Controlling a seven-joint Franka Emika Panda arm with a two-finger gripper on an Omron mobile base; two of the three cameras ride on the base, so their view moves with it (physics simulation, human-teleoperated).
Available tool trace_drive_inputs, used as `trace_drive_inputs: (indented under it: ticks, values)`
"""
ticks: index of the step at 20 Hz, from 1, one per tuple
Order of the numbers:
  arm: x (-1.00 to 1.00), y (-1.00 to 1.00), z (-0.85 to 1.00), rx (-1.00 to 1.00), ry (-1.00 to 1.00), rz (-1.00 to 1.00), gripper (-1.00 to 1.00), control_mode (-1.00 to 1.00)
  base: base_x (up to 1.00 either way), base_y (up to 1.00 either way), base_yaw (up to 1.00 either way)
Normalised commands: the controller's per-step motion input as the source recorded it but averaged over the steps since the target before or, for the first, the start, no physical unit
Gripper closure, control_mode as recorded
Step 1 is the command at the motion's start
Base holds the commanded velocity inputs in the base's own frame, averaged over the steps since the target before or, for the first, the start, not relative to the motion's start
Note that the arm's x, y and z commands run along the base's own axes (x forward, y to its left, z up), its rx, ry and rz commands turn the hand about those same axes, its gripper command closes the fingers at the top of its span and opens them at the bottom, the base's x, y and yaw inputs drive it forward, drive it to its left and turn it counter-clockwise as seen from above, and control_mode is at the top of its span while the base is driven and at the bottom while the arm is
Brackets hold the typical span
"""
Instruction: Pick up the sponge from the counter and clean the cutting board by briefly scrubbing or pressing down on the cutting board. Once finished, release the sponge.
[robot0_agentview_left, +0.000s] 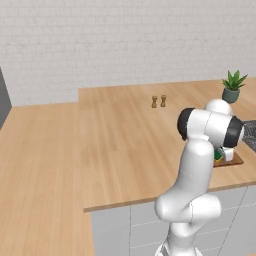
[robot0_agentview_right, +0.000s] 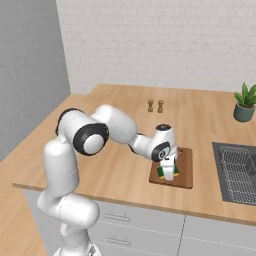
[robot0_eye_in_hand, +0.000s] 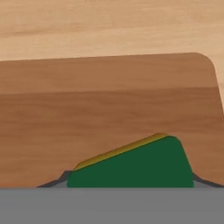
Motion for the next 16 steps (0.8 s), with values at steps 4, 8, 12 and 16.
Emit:
trace_drive_inputs:
  ticks: [4,8,12,16]
  values:
    - [0.0,-0.45,-0.16,0.02,0.0,0.0,1.0,-1.0,0.0,0.0,0.0]
    - [0.0,-0.48,0.1,0.19,-0.01,0.0,1.0,-1.0,0.0,0.0,0.0]
    - [-0.19,-0.27,0.09,0.25,0.0,-0.13,1.0,-1.0,0.0,0.0,0.0]
    - [0.01,-0.06,0.06,0.08,0.11,-0.29,1.0,-1.0,0.0,0.0,0.0]
